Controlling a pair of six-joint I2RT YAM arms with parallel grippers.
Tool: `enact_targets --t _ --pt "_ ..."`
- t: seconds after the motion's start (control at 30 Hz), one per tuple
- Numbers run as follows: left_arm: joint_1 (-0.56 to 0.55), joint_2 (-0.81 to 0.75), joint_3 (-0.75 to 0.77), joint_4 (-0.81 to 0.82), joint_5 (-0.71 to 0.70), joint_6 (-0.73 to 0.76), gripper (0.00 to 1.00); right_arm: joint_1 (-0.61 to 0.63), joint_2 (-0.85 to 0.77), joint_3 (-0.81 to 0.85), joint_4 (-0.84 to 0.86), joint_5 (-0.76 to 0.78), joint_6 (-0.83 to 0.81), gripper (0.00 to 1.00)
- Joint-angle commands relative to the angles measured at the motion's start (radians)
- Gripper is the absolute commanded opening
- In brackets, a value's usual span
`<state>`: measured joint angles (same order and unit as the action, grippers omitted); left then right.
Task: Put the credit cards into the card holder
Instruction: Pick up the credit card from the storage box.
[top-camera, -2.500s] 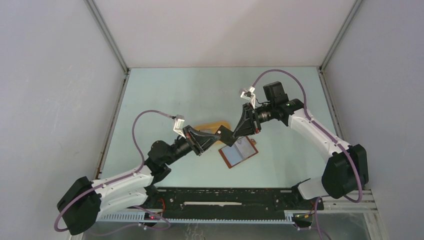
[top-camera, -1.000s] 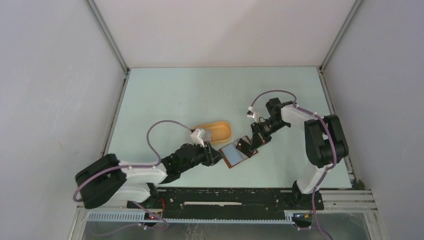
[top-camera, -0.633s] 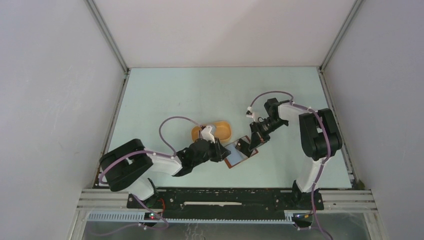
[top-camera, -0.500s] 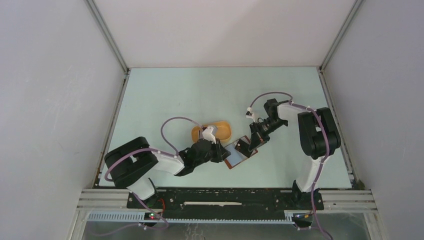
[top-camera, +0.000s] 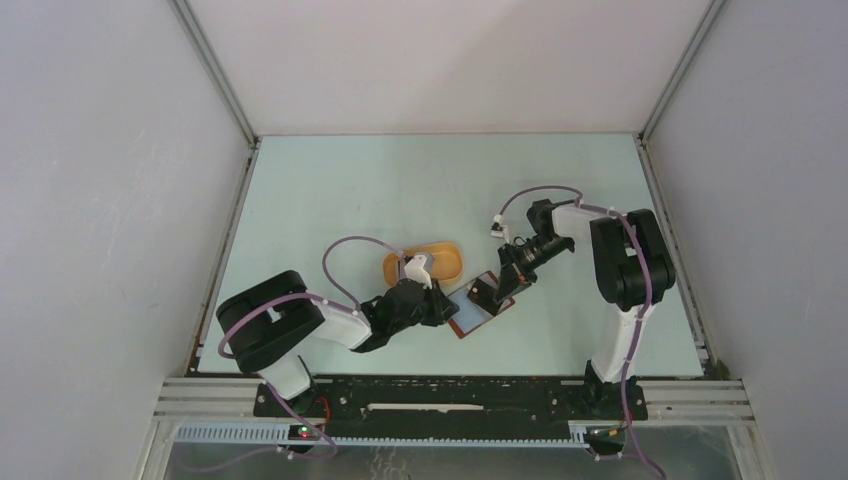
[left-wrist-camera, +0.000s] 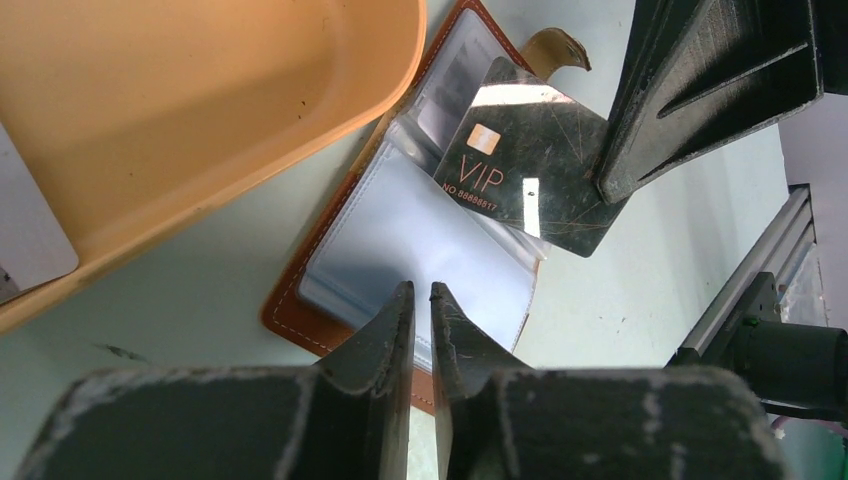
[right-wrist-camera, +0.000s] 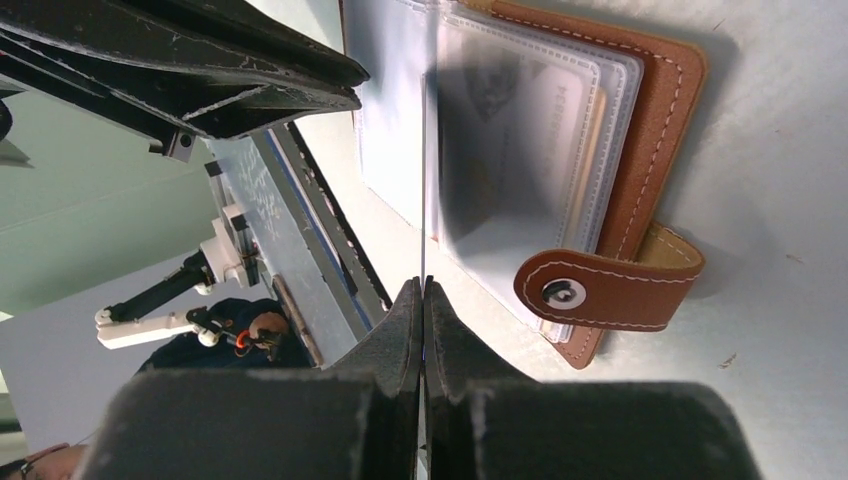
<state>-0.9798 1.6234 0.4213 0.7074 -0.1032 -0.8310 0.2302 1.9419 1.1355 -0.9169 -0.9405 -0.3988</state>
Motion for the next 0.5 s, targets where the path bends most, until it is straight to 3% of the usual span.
enact_targets --t 0.0,0.23,0.47 --pt "-0.007 0.007 0.037 -0.028 -0.029 0.000 0.15 -0.008 0.004 0.034 -0.029 -0.036 -0.020 0.00" --pt "-0.007 -0.066 0.024 -0.062 -0.037 0.022 0.16 -0.046 -0.138 0.034 -0.012 0.003 -0.019 0.00" --pt "-0.007 -0.134 0.019 -0.092 -0.026 0.048 0.18 -0.049 -0.151 0.026 -0.008 0.047 -0.018 0.00"
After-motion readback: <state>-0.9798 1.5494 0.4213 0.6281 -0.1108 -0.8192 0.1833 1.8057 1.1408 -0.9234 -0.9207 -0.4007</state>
